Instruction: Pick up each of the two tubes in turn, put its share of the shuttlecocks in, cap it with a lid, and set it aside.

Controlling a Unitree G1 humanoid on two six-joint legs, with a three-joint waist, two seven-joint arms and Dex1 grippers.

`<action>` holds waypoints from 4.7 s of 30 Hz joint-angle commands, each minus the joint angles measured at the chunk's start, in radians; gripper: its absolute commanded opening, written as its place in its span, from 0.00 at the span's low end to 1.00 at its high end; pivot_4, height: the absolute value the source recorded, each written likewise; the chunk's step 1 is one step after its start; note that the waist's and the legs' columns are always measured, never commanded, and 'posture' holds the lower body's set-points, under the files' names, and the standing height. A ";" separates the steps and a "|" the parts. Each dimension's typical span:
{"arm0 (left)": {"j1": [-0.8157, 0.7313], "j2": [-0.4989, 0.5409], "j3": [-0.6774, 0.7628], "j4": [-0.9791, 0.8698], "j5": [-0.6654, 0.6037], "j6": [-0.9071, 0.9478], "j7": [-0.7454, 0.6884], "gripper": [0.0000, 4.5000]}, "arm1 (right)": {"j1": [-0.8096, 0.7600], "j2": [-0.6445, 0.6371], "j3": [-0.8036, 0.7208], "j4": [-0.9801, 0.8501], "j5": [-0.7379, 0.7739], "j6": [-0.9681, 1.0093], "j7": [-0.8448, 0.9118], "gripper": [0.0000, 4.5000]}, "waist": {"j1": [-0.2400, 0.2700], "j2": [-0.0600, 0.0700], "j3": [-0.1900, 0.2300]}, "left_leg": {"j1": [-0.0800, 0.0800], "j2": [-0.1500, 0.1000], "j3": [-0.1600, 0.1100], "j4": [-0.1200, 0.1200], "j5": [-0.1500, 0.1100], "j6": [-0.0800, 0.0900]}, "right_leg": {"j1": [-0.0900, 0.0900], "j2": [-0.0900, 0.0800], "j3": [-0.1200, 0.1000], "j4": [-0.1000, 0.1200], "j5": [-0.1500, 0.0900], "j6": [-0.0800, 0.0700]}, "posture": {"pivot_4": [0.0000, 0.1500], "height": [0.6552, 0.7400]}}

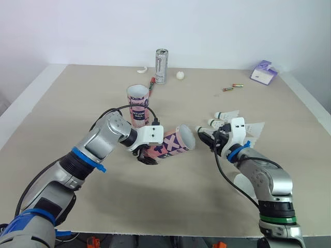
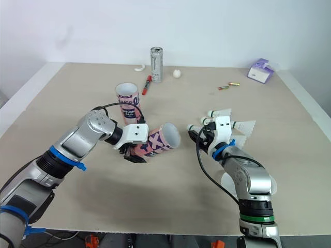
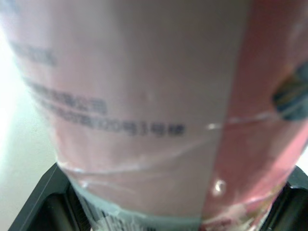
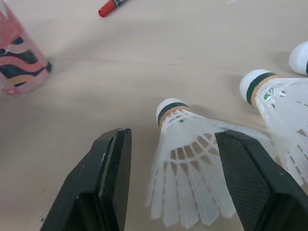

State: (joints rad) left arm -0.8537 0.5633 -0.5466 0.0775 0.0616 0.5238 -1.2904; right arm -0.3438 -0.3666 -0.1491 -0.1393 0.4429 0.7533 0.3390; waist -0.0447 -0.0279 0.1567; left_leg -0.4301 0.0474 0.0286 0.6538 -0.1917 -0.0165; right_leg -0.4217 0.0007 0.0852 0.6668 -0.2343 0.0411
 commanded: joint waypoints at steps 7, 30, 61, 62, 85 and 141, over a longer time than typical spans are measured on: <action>0.007 -0.010 0.010 -0.002 0.011 -0.006 0.028 0.82 | -0.069 -0.002 0.048 0.006 -0.041 -0.027 0.009 0.01 | 0.000 0.000 0.000 | 0.000 0.000 0.000 0.000 0.000 0.000 | 0.000 0.000 0.000 0.000 0.000 0.000 | 1.00 1.00; 0.006 -0.026 0.008 0.030 0.011 -0.034 0.024 0.82 | 0.131 -0.468 -0.156 -0.577 0.023 -0.287 0.486 0.01 | 0.015 0.003 0.001 | -0.002 -0.003 -0.001 -0.001 0.000 0.000 | 0.000 -0.003 0.000 -0.002 -0.002 0.003 | 1.00 1.00; 0.011 -0.024 0.013 0.011 0.009 -0.024 0.025 0.82 | 0.264 -0.359 -0.213 -0.565 0.179 -0.225 0.357 0.98 | 0.022 0.001 0.002 | -0.003 -0.003 -0.001 0.000 0.000 0.000 | 0.000 -0.004 -0.001 -0.002 -0.003 0.003 | 1.00 1.00; 0.010 -0.025 0.013 0.012 0.009 -0.025 0.025 0.82 | 0.292 -0.339 -0.254 -0.548 0.193 -0.212 0.331 0.98 | 0.022 0.001 0.002 | -0.003 -0.003 -0.001 0.000 0.000 0.000 | 0.000 -0.004 -0.001 -0.002 -0.003 0.003 | 1.00 1.00; -0.005 -0.061 0.016 0.015 0.004 -0.053 0.022 0.82 | 0.380 -0.321 -0.332 -0.067 0.167 -0.131 0.323 0.98 | 0.024 0.001 0.001 | -0.002 -0.005 -0.001 0.000 0.000 0.000 | 0.001 -0.005 0.000 -0.002 -0.004 0.004 | 1.00 1.00; 0.006 -0.065 0.024 0.026 0.010 -0.066 0.030 0.82 | 0.060 -0.758 -0.019 -0.571 0.119 -0.215 0.601 0.01 | 0.024 0.004 0.003 | -0.007 -0.017 -0.002 0.000 -0.002 0.003 | 0.000 -0.012 0.007 -0.004 -0.009 0.013 | 1.00 1.00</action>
State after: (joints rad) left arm -0.8433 0.4944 -0.5279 0.1062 0.0614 0.4555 -1.2697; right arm -0.2680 -1.1084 -0.1802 -0.7076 0.5967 0.5821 0.9166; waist -0.0204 -0.0242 0.1602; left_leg -0.4375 0.0296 0.0265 0.6542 -0.1937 -0.0134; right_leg -0.4214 -0.0126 0.0921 0.6632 -0.2431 0.0546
